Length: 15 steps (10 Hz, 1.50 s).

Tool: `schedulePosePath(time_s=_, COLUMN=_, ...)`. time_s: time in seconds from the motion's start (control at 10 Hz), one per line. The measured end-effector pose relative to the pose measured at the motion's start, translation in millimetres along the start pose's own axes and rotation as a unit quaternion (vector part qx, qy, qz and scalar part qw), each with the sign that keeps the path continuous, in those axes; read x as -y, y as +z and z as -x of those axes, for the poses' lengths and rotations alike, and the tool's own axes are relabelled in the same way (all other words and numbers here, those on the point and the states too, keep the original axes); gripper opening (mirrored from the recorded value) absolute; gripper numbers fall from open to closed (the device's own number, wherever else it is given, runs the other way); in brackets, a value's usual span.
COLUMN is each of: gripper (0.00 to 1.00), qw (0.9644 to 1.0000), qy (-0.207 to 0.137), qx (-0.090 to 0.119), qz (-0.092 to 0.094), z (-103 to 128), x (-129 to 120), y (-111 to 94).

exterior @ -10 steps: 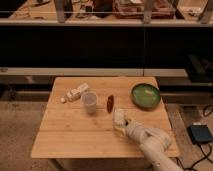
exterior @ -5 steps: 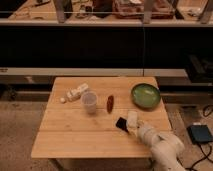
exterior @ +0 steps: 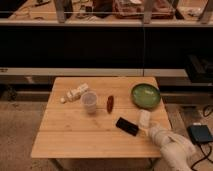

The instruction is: Place the white sponge in the ceramic bowl

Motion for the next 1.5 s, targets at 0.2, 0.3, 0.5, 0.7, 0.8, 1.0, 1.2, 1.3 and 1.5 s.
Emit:
schedulePosePath(time_s=0.2, gripper=0.14, qw=0.9996, qy=0.021, qx=-0.005, qz=0.017, z=0, x=-21, y=-5)
schedulePosePath(time_s=0.3, gripper=0.14, qw=0.9992, qy=0.028, qx=-0.007, qz=0.026, z=-2, x=-31, y=-7)
schedulePosePath(time_s=0.5, gripper=0.14, qw=0.9987, qy=0.034, qx=-0.008, qz=0.039, z=-5, x=-45, y=-8)
schedulePosePath(time_s=0.7, gripper=0.14, qw=0.9980, qy=0.043, qx=-0.011, qz=0.045, z=-14, x=-55, y=-5)
schedulePosePath(time_s=0.8, gripper=0.14, qw=0.9977, qy=0.047, qx=-0.015, qz=0.046, z=-21, x=-59, y=-2)
schedulePosePath(time_s=1.0, gripper=0.14, qw=0.9979, qy=0.044, qx=-0.022, qz=0.043, z=-39, x=-59, y=7)
schedulePosePath(time_s=1.2, gripper=0.14, qw=0.9980, qy=0.040, qx=-0.027, qz=0.040, z=-55, x=-59, y=18)
schedulePosePath(time_s=1.3, gripper=0.14, qw=0.9981, qy=0.037, qx=-0.029, qz=0.039, z=-63, x=-60, y=24)
schedulePosePath(time_s=1.5, gripper=0.14, qw=0.9982, qy=0.037, qx=-0.030, qz=0.036, z=-72, x=-61, y=36)
